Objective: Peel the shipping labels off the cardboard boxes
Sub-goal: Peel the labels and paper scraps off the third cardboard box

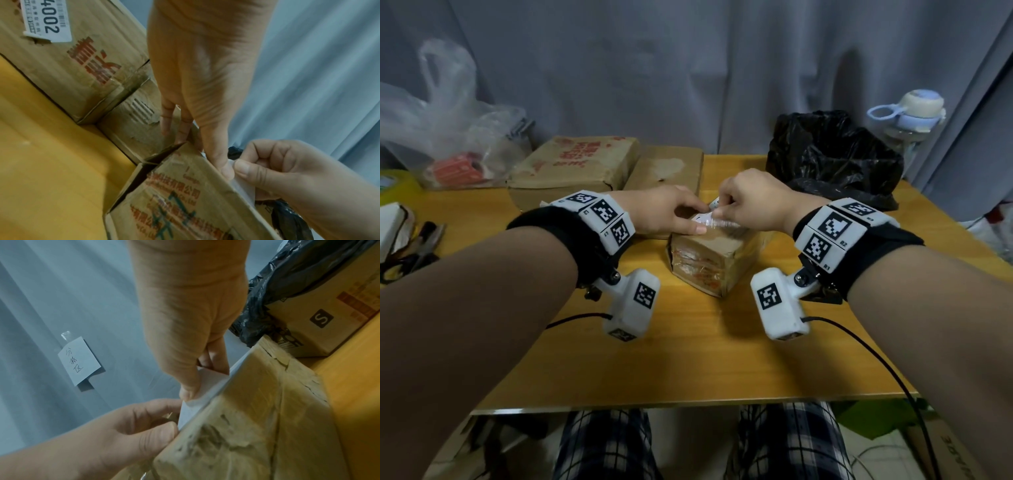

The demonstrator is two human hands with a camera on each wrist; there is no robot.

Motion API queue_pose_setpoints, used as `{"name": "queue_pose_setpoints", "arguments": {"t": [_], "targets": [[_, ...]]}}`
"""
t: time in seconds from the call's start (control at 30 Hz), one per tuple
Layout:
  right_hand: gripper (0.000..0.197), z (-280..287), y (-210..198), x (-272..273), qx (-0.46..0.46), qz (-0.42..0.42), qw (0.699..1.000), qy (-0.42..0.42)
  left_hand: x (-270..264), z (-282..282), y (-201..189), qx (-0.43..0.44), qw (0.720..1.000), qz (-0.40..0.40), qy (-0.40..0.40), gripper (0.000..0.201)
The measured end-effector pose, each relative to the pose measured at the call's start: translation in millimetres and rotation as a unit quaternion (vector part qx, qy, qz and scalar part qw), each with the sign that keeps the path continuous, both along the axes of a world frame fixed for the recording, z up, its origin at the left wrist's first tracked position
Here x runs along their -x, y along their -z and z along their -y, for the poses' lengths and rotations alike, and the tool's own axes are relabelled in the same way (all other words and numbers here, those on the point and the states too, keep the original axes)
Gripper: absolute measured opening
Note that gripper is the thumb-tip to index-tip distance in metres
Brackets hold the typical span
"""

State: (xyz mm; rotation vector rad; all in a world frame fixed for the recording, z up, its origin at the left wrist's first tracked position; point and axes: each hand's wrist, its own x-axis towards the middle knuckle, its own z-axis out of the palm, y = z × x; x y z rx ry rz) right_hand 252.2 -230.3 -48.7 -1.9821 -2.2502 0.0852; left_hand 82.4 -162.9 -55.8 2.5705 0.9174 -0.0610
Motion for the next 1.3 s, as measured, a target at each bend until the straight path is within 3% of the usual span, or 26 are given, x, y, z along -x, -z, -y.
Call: {"name": "queue_pose_setpoints", "arguments": {"t": [0.3,0.47,0.6,0.7,0.9,1.03,1.3], "targets": [[0.022,0.5,4.5,-6.3,-0.02,-0.06,0.998,0.023,-2.9,4.1,1.7,0.066,0.998,0.01,-0.015,0.056],[0.021,1.9,0.2,-4.9,-0.016,-0.066,0.997,0.023,-1.0,4.7,1.4,0.04,0.998,-0.035,-0.037,0.053],[0.04,0.4,-12.3,1.2,0.038,-0.067,0.997,0.017,-3.1,5.1,0.1,0.043,0.997,-0.048,-0.048,0.049],[0.051,-3.6,-9.5,7.3,0.048,-0.004,0.999,0.014,-3.5,2.8,0.7,0.053,0.996,-0.052,-0.054,0.049],[0.028,-15.1,-3.9,15.8,0.035,0.043,0.998,0.013,0.3,1.7,4.0,0.072,0.995,-0.024,-0.063,0.048],[0.026,-15.0,-1.6,18.3,0.032,0.088,0.996,0.006,0.3,0.2,4.8,0.108,0.992,-0.011,-0.068,0.036],[0.033,-17.9,5.8,2.6,0.004,-0.008,1.0,0.027,-4.7,-0.5,4.4,0.142,0.987,-0.005,-0.078,0.041]]}}
